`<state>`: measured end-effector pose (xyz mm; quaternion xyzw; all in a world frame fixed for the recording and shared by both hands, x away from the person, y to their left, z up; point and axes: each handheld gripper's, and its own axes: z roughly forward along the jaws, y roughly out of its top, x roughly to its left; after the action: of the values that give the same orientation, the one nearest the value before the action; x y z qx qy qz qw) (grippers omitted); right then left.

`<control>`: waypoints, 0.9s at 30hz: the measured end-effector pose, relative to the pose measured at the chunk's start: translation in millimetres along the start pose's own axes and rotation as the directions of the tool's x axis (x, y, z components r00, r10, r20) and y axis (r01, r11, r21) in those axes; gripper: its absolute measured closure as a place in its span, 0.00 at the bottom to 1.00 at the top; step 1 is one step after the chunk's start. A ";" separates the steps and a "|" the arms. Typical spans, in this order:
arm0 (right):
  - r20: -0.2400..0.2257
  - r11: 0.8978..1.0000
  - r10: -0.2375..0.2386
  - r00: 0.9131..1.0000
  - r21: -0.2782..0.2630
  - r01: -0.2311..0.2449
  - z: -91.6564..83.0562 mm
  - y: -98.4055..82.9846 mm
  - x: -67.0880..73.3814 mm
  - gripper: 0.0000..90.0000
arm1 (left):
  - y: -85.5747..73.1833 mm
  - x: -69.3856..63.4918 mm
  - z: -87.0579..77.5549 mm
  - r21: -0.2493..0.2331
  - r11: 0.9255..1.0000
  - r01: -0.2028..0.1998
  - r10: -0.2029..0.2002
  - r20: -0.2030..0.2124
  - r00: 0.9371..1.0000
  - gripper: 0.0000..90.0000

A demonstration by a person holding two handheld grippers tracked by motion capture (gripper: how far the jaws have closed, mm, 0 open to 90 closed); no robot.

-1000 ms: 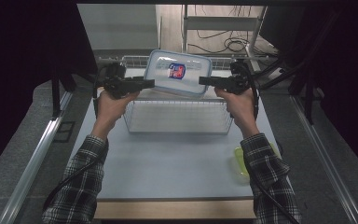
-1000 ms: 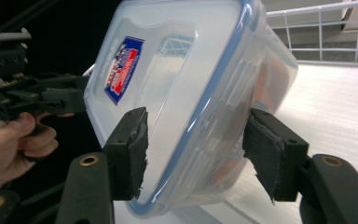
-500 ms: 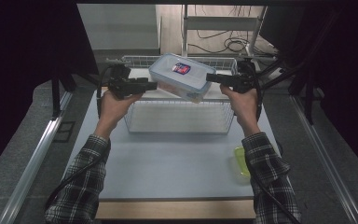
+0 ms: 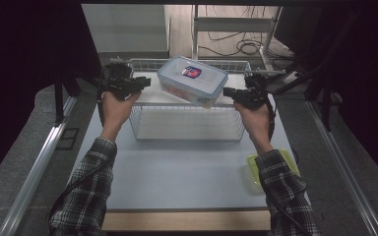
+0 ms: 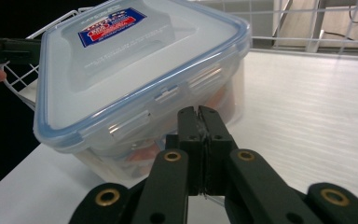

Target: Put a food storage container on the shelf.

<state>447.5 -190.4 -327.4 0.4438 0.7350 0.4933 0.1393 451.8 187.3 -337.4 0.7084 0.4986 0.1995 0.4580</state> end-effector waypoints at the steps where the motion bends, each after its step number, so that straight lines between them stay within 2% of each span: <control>1: 0.008 1.000 -0.002 1.000 0.001 0.002 1.4 0.0 0.8 0.98 | 0.0 0.0 0.0 0.000 1.000 0.000 0.000 0.000 1.000 0.83; 4: 0.029 1.000 0.000 1.000 -0.003 0.000 5.3 1.4 1.8 0.98 | 4.4 -1.4 11.9 0.030 0.999 -0.018 0.019 -0.049 0.999 0.83; 8: 0.041 1.000 0.010 0.999 -0.005 -0.009 7.4 3.2 0.2 0.99 | 6.2 -2.1 20.3 0.040 0.999 -0.023 0.026 -0.065 0.998 0.83; 9: 0.043 1.000 0.012 0.999 -0.006 -0.012 7.9 3.9 -0.5 0.99 | 7.2 -3.3 21.2 0.037 0.999 -0.035 0.038 -0.077 0.996 0.83; 12: 0.058 1.000 0.017 0.998 -0.005 -0.017 10.9 7.7 -2.3 0.99 | 9.2 -6.9 22.6 0.035 0.999 -0.010 0.011 -0.013 1.000 0.83; 13: 0.064 1.000 0.015 0.998 -0.004 -0.014 12.0 8.3 -2.8 0.99 | 9.6 -11.2 23.2 0.048 0.998 -0.037 0.039 -0.038 0.999 0.85; 14: 0.070 1.000 0.015 0.997 -0.005 -0.015 12.8 8.8 -3.1 0.99 | 9.6 -11.5 23.4 0.049 0.998 -0.042 0.044 -0.037 0.998 0.85; 17: 0.082 1.000 0.020 0.996 -0.001 -0.020 14.7 10.5 -4.2 0.99 | 7.5 -10.8 21.8 0.043 0.999 -0.016 0.017 -0.005 1.000 0.87; 25: 0.115 1.000 0.000 0.993 0.006 -0.001 18.5 15.2 -5.8 0.99 | -0.8 -15.5 13.8 0.039 0.999 -0.010 0.008 0.049 0.999 0.91; 27: 0.120 1.000 0.001 0.993 0.005 -0.002 18.3 15.5 -7.1 0.99 | -4.1 -17.4 10.0 0.041 0.999 -0.011 0.008 0.074 0.997 0.92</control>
<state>471.3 -183.2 -324.6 0.4737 0.7261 0.4640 0.1818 449.7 167.7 -342.8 0.7268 0.4821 0.1650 0.4605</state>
